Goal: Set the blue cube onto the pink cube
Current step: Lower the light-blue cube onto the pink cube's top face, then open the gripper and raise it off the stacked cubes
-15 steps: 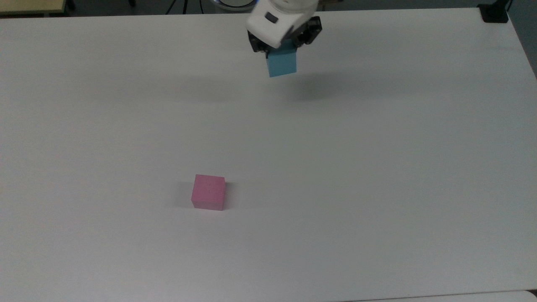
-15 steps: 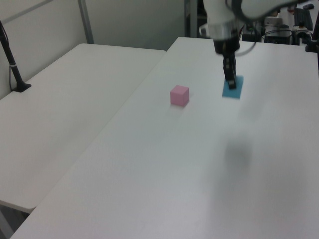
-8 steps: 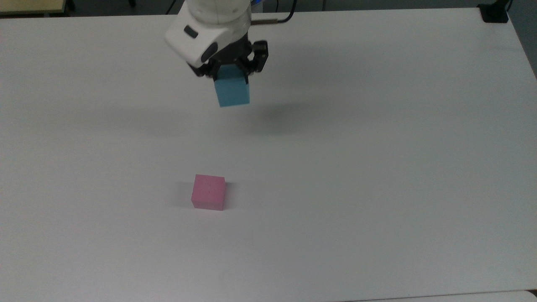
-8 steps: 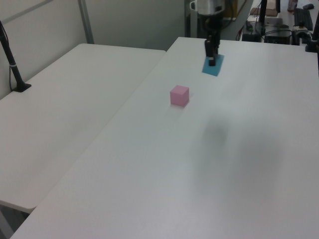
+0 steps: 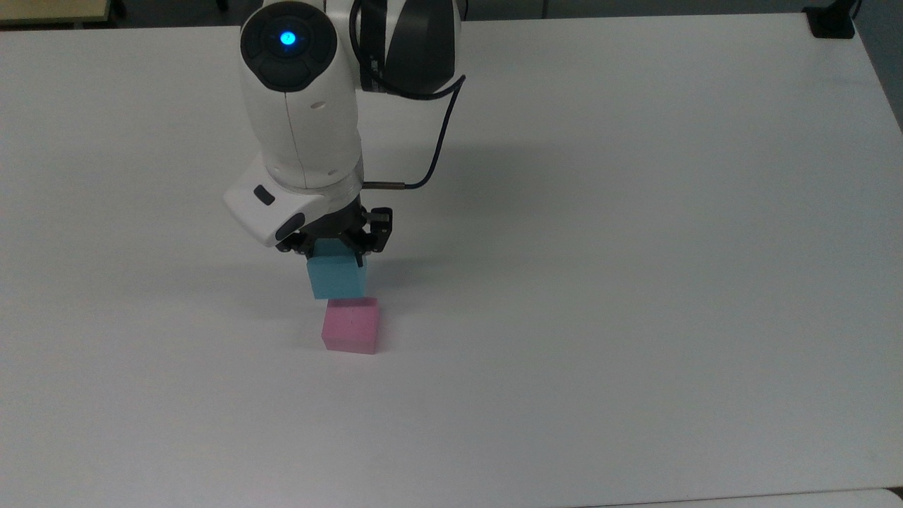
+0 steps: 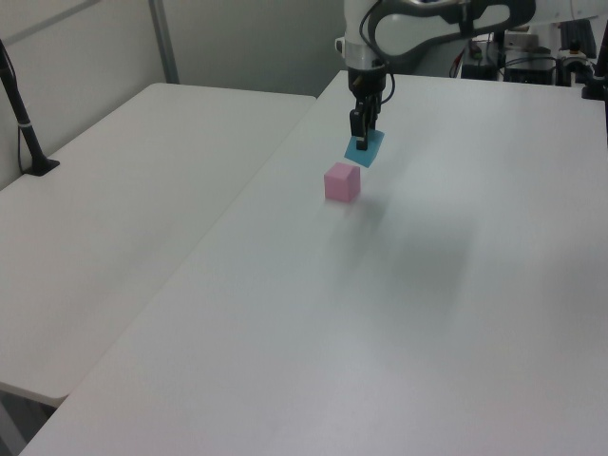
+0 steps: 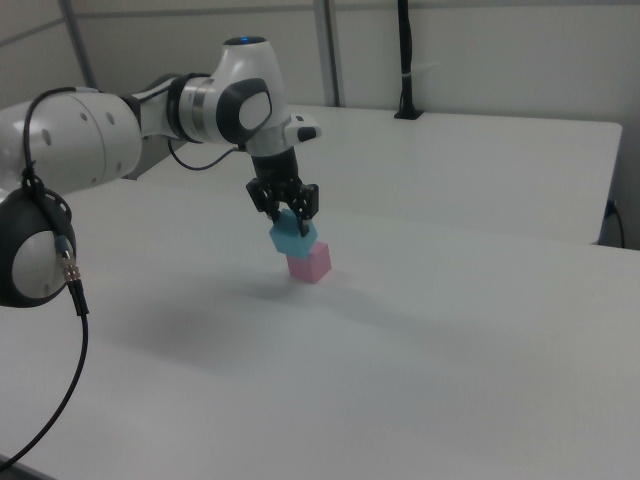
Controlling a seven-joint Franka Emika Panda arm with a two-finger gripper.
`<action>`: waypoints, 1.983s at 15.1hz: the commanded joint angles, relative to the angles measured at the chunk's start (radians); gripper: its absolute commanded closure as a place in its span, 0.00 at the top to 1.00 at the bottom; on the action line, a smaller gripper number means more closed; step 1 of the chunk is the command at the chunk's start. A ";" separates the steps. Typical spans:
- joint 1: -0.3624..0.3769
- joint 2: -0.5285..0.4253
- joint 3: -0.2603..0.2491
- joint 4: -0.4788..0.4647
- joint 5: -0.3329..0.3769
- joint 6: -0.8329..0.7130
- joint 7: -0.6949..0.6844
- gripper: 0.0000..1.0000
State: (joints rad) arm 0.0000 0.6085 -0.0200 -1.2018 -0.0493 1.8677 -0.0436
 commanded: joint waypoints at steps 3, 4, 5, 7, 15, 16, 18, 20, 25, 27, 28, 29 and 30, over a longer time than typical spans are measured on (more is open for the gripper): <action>0.015 0.051 -0.029 0.031 -0.015 0.136 0.053 0.11; 0.018 0.054 -0.029 0.031 -0.015 0.142 0.053 0.13; 0.020 0.057 -0.031 0.031 -0.015 0.143 0.054 0.13; 0.023 0.063 -0.031 0.031 -0.014 0.145 0.056 0.20; 0.025 0.063 -0.017 0.030 -0.006 0.102 0.065 0.23; 0.025 0.063 -0.015 0.030 -0.006 0.097 0.070 0.34; 0.026 0.063 -0.015 0.030 -0.004 0.096 0.079 1.00; 0.035 0.062 -0.017 0.030 -0.004 0.097 0.080 1.00; 0.057 0.059 -0.020 0.025 -0.012 0.107 0.134 1.00; 0.058 0.048 -0.020 0.025 -0.011 0.096 0.136 1.00; 0.063 0.016 -0.017 0.018 -0.011 0.090 0.149 1.00; 0.064 -0.036 -0.017 -0.011 -0.014 0.068 0.177 1.00; 0.064 -0.102 -0.015 -0.059 -0.014 0.039 0.191 1.00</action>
State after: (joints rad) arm 0.0475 0.6549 -0.0287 -1.1858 -0.0504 1.9944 0.0830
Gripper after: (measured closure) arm 0.000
